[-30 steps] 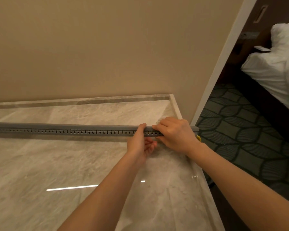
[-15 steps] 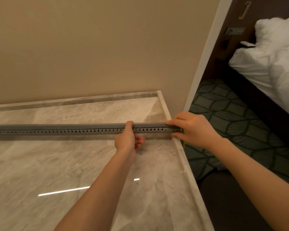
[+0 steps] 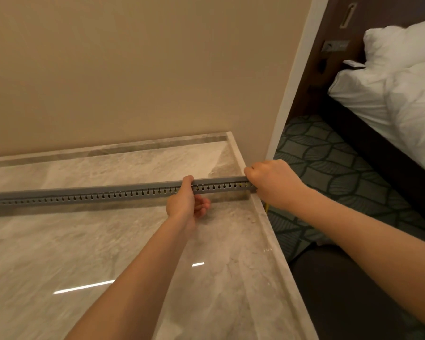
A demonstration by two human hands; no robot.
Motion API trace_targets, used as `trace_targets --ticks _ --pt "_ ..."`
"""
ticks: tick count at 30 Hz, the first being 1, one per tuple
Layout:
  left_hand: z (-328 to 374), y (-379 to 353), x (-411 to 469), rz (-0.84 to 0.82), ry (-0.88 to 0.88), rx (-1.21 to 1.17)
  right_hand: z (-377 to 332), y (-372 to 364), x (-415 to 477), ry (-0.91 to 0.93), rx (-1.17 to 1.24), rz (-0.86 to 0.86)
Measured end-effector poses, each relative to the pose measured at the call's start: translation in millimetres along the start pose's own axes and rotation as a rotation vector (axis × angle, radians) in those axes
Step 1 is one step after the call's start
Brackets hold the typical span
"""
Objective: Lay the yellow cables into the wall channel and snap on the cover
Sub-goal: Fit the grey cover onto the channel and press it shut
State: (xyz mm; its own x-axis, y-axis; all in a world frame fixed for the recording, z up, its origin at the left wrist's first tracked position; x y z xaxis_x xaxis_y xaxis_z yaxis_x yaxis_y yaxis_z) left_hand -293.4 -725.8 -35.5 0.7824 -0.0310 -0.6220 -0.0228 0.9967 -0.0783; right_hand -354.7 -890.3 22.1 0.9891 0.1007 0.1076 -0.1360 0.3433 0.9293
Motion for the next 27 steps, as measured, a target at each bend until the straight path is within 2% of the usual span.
trace_targets --ticks 3,5,7,9,10,11,13,15,19,22,27 --pt "6.4 7.4 -3.0 -0.104 0.004 0.151 7.2 1.5 7.2 0.024 0.015 -0.051" --pt "12.3 13.8 -3.7 -0.129 -0.158 0.387 10.3 0.7 9.3 0.040 0.024 -0.072" --pt "22.0 18.7 -3.9 -0.005 -0.592 0.731 12.8 -0.9 10.8 0.071 0.031 -0.082" --pt "34.2 16.7 -14.8 0.166 -1.189 0.982 14.6 -1.9 11.9 0.106 0.047 -0.083" --pt "38.0 12.0 -19.6 0.157 -1.428 1.055 16.0 -2.7 12.8 0.117 0.057 -0.086" --pt "39.0 6.0 -20.1 0.094 -1.559 1.166 17.0 -3.0 13.5 0.124 0.067 -0.089" --pt "36.8 -6.1 -8.8 -0.060 -1.529 1.498 18.0 -2.8 14.7 0.135 0.083 -0.095" --pt "34.4 -12.9 -1.1 -0.083 -1.527 1.681 18.5 -2.1 16.5 0.141 0.086 -0.105" --pt "39.1 -17.0 -1.4 -0.082 -1.574 1.818 16.0 0.2 15.5 0.111 0.085 -0.104" --pt "40.4 -22.5 -7.7 -0.046 -1.587 1.931 7.3 1.0 6.1 0.063 0.037 -0.032" --pt "35.2 -34.1 -20.7 -0.060 -1.522 2.035 -14.7 2.4 -6.0 -0.010 -0.222 0.003"
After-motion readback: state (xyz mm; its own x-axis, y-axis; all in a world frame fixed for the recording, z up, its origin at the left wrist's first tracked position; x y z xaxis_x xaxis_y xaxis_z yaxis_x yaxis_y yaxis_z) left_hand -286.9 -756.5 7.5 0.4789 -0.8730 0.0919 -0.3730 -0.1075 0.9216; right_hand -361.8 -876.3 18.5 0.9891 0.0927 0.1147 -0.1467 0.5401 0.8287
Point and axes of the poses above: each hand's wrist, its own x-axis towards the middle knuckle, its own y-axis out of the back of the hand, z = x × y, the point moved 3 cm from there along x, towards the middle knuckle, and after that the axes turned 5 degrees about z, right-handed, at the moved point
